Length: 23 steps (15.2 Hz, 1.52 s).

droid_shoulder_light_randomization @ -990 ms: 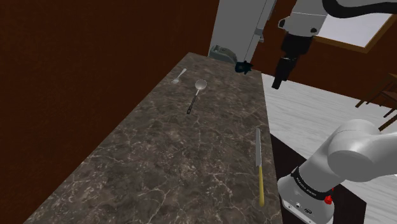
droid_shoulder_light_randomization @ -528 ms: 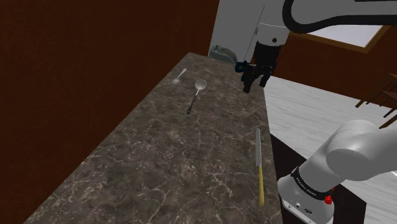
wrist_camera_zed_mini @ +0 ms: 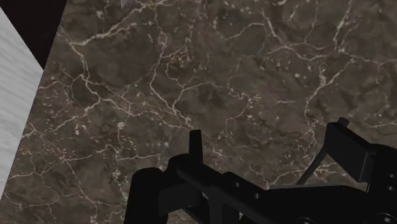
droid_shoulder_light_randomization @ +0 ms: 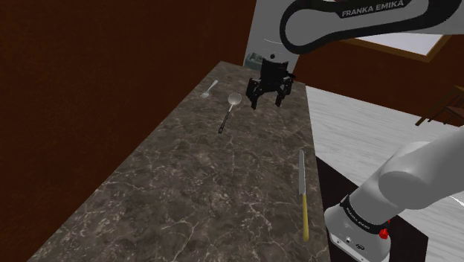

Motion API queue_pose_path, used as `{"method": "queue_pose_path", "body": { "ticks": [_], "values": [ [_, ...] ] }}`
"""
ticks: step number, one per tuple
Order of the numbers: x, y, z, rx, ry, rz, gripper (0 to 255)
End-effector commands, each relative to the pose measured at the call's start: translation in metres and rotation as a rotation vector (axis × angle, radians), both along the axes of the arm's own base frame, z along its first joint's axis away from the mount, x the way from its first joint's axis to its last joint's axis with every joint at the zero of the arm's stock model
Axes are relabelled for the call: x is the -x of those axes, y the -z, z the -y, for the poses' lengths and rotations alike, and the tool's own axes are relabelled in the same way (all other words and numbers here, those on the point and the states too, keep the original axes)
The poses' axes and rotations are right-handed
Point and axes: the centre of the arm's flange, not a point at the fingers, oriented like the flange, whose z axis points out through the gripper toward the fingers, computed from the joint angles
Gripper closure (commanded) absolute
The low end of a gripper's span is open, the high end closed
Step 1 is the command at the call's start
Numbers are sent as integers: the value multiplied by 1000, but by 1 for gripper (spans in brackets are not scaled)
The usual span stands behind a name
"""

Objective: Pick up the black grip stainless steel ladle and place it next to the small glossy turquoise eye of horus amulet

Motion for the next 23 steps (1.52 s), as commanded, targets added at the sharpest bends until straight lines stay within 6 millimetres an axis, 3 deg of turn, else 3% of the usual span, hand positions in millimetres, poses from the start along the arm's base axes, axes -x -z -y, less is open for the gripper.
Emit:
{"method": "queue_pose_path", "body": {
  "ticks": [1, 7, 14, 23],
  "values": [
    [-21, 12, -7, 10, 79, 8, 0],
    [-90, 48, -13, 43, 301, 27, 0],
    [-171, 89, 1, 81, 561, 50, 0],
    [-169, 129, 4, 82, 564, 50, 0]
  ]
}}
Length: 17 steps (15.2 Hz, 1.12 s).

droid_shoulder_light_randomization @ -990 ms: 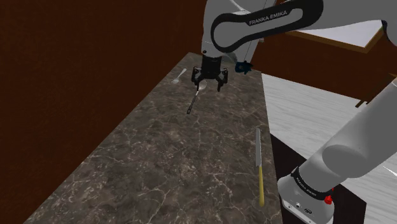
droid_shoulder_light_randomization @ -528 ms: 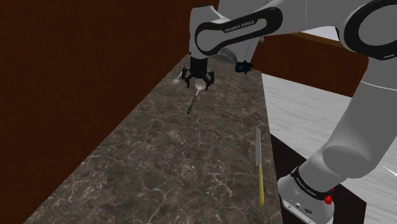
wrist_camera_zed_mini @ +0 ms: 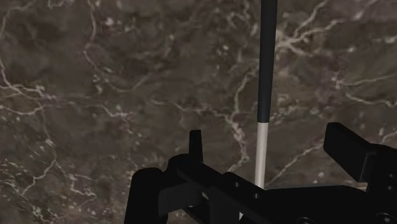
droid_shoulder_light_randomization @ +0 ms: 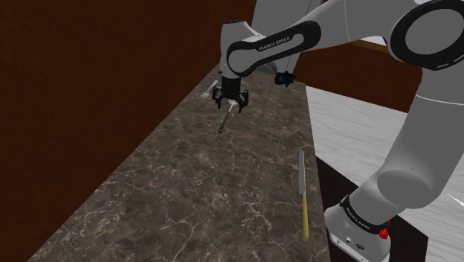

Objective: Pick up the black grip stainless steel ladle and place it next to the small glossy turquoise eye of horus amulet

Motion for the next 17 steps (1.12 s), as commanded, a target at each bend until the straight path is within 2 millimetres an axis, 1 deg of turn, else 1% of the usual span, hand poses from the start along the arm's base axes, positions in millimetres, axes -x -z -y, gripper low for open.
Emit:
{"method": "queue_pose_path", "body": {
  "ticks": [1, 7, 8, 17],
  "values": [
    [1, 3, 0, 0, 0, 1, 0],
    [1, 3, 0, 0, 0, 1, 0],
    [1, 3, 0, 0, 0, 1, 255],
    [1, 3, 0, 0, 0, 1, 255]
  ]
}}
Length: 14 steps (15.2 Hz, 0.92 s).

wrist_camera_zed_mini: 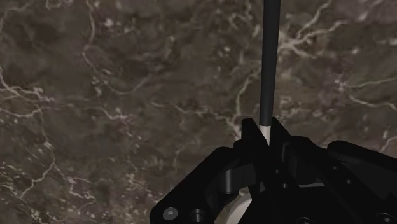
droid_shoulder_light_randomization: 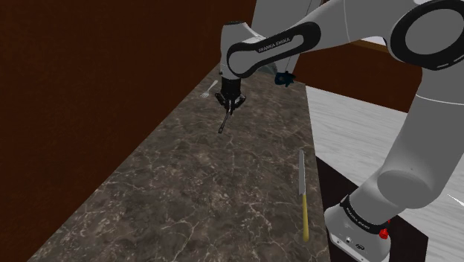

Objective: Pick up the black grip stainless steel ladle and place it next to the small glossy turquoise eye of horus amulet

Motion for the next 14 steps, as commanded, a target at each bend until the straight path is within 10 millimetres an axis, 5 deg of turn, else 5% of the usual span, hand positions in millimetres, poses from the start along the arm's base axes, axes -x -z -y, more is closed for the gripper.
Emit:
{"method": "queue_pose_path", "body": {
  "ticks": [1, 14],
  "values": [
    [0, -5, 0, 0, 0, 0, 255],
    [0, -74, 0, 0, 0, 0, 255]
  ]
}}
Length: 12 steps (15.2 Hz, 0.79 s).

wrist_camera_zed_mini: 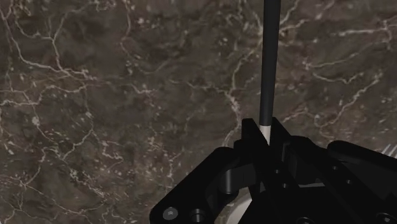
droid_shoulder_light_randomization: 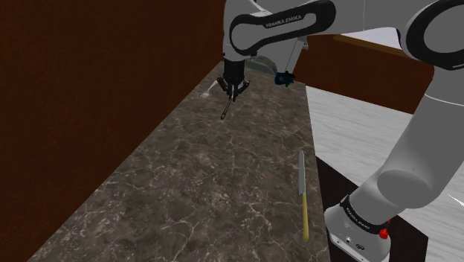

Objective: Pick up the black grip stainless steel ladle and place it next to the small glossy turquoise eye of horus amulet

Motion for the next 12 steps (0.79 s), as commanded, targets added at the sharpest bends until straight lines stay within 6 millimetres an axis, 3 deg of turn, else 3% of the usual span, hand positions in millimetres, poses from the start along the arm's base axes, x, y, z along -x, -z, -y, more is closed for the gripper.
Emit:
{"method": "queue_pose_path", "body": {
  "ticks": [1, 12],
  "values": [
    [0, -10, 0, 0, 0, 0, 255],
    [0, -69, 0, 0, 0, 0, 255]
  ]
}}
